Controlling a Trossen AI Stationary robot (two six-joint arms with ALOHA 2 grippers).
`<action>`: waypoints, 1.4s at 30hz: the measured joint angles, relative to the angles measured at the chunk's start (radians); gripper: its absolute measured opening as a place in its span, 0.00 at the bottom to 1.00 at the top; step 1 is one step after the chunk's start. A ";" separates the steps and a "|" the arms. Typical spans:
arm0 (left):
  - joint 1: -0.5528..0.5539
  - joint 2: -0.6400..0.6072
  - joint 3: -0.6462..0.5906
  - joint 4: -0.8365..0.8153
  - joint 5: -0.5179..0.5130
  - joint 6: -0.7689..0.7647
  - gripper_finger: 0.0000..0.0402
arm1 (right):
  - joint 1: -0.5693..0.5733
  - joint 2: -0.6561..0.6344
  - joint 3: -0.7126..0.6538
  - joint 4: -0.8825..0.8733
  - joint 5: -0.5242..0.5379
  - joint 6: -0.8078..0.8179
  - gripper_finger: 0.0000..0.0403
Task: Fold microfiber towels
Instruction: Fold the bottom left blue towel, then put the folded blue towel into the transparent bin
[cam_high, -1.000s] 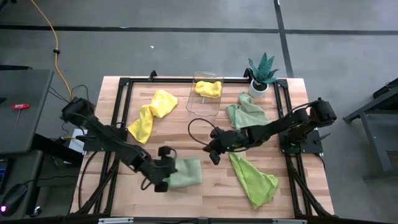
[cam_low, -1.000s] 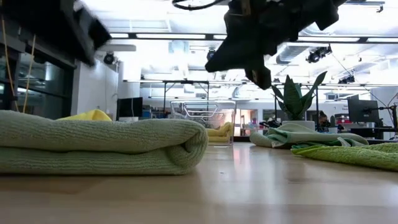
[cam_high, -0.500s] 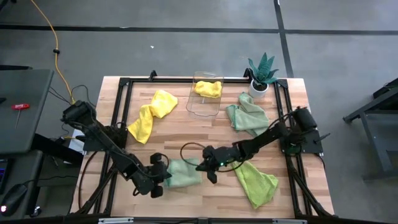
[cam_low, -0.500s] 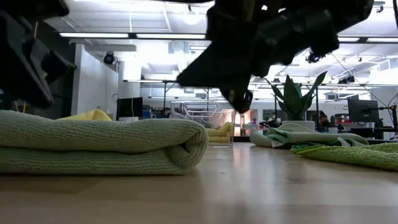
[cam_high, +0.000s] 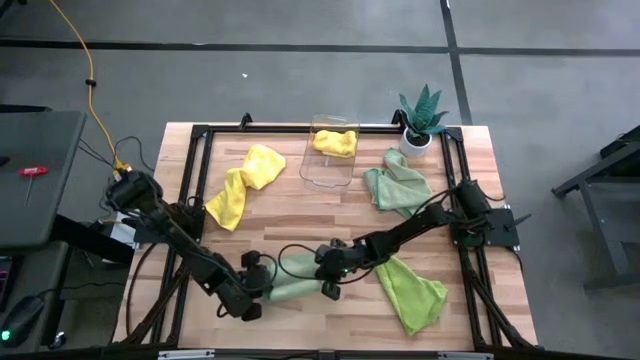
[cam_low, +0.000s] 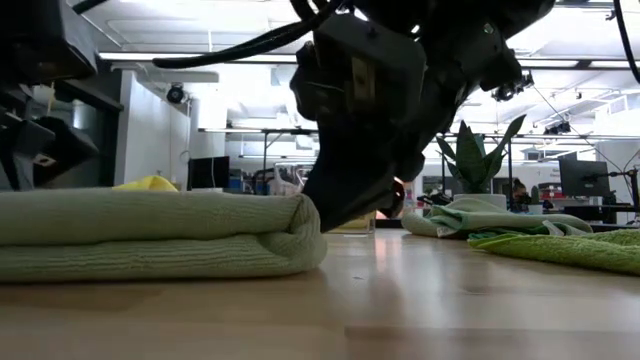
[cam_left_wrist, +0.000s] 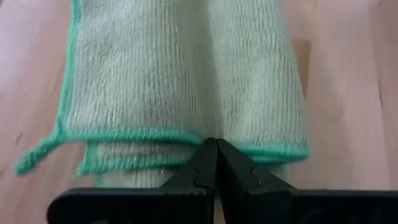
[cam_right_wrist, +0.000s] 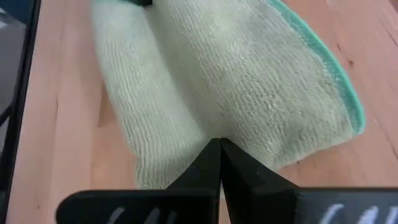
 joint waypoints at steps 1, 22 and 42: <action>0.000 -0.012 -0.001 -0.010 0.000 0.013 0.00 | -0.002 -0.001 0.000 -0.005 -0.001 -0.002 0.00; 0.004 -0.236 -0.002 -0.327 -0.025 0.024 0.00 | 0.022 -0.209 0.018 -0.086 -0.056 -0.156 0.04; 0.013 -0.439 -0.001 -0.356 0.004 -0.167 0.00 | 0.064 0.120 0.461 -0.326 -0.056 -0.637 0.71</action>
